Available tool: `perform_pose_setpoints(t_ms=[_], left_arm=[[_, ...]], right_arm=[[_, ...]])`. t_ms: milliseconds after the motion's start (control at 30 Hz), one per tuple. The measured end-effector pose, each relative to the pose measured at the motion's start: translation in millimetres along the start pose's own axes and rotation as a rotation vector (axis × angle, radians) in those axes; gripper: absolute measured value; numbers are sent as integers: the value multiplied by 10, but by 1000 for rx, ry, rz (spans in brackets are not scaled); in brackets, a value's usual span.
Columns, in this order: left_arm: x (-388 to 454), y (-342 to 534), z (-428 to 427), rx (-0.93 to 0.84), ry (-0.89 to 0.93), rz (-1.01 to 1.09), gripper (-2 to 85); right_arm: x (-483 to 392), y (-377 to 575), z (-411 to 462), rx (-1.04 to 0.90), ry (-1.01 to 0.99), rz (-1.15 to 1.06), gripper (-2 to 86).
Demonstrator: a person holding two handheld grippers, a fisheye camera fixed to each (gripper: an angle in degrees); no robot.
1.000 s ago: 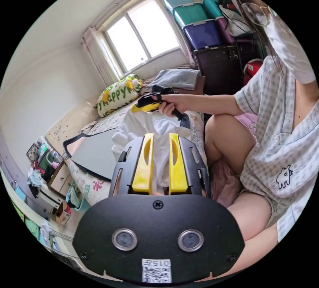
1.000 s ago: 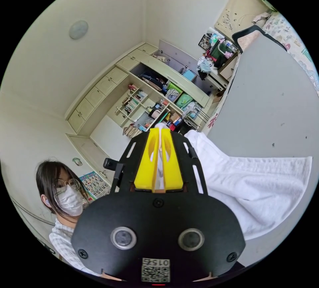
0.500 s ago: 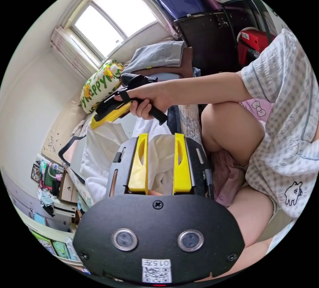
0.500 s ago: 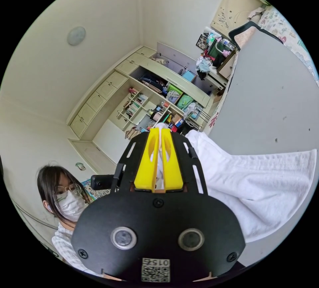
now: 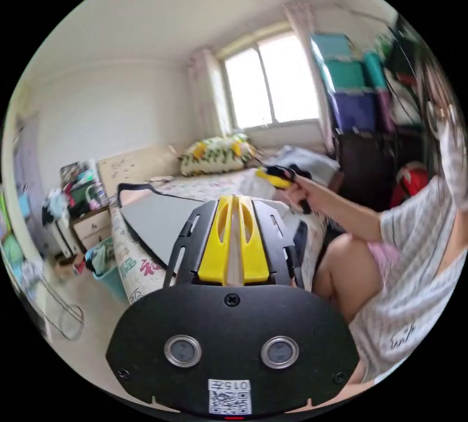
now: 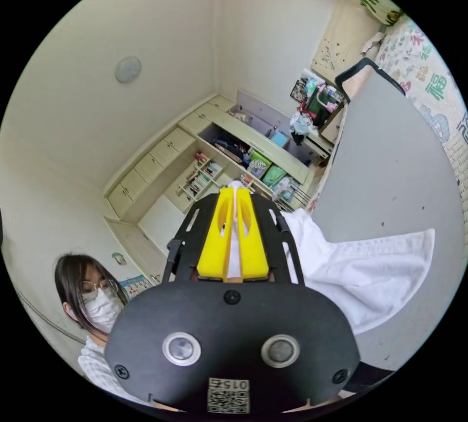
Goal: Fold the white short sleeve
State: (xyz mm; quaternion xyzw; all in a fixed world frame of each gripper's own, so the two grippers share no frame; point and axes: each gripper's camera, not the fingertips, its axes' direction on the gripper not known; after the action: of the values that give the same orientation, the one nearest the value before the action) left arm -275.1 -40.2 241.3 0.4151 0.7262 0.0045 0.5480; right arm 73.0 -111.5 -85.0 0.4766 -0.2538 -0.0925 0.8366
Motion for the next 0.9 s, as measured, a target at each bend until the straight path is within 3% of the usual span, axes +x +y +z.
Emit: perform_pose_setpoints(t_ms=[233, 400, 533, 700, 800, 900], left_arm=[[-102, -322, -1105, 248, -201, -137, -5], [-21, -659, -1848, 434, -143, -223, -4], [408, -829, -2374, 568, -233, -205, -4], [1009, -864, -3008, 780, -274, -237, -4], [1443, -778, -3284, 987, -233, -310, -5], [2000, -750, -3458, 1149, -238, -326, -6]], right_arm=[[-1468, -279, -5, 165, 95, -244, -3], [-2502, -296, -24, 263, 61, -388, -3], [-3301, -46, 171, 312, 244, -561, -3], [-3903, 329, 267, 427, 279, -706, -3], [-4252, 746, 309, 576, 285, -840, -3], [-4629, 1334, 503, 791, 427, -1062, -3]])
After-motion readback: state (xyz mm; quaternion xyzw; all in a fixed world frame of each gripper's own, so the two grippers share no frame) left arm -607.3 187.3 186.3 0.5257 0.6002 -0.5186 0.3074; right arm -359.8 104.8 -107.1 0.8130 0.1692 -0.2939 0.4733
